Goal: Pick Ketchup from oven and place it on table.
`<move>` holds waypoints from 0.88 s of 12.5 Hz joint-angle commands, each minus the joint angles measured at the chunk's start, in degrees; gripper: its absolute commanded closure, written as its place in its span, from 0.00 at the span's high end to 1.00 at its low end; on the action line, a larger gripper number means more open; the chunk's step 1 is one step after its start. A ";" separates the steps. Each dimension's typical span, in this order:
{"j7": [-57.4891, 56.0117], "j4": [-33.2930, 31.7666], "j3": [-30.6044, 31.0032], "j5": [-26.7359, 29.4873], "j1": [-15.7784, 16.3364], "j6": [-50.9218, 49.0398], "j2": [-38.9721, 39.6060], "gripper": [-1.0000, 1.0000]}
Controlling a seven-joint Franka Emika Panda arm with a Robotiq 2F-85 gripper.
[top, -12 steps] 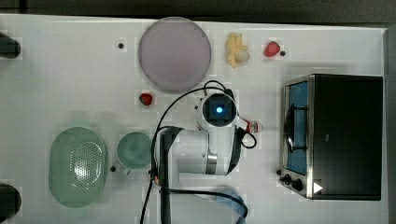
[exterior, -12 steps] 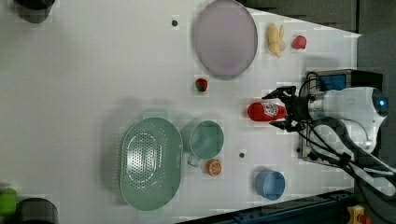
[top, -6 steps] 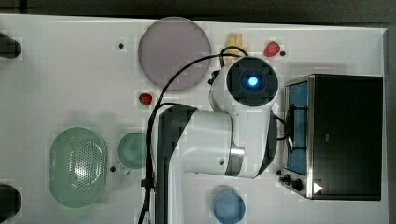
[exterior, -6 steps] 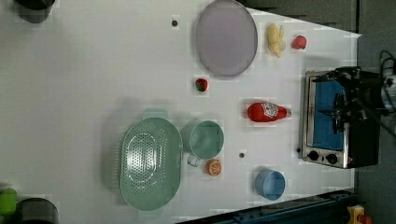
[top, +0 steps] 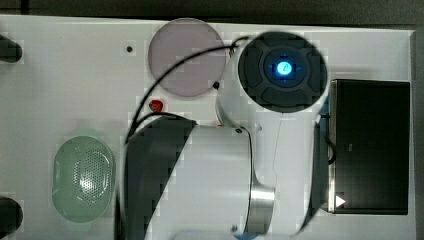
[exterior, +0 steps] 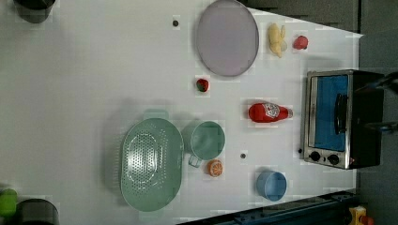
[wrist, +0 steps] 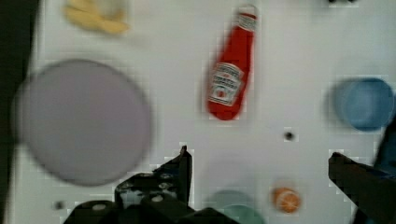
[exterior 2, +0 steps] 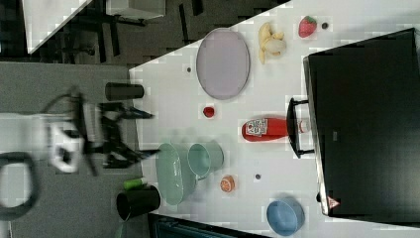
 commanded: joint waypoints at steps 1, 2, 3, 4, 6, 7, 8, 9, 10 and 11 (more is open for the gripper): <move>1.19 1.88 -0.75 -0.09 0.39 -0.72 -1.19 1.00; 1.19 1.82 -0.75 -0.09 0.39 -0.72 -1.15 1.00; 1.20 1.78 -0.75 -0.09 0.39 -0.73 -1.06 1.00; 1.20 1.77 -0.75 -0.09 0.39 -0.73 -0.93 1.00; 1.20 1.73 -0.75 -0.09 0.39 -0.72 -0.71 1.00; 1.20 1.72 -0.75 -0.09 0.39 -0.72 -0.67 1.00; 1.20 1.71 -0.75 -0.09 0.39 -0.73 -0.67 1.00; 1.20 1.72 -0.75 -0.09 0.39 -0.73 -0.66 1.00; 1.19 1.71 -0.75 -0.09 0.39 -0.72 -0.66 1.00; 1.19 1.71 -0.75 -0.09 0.39 -0.72 -0.67 1.00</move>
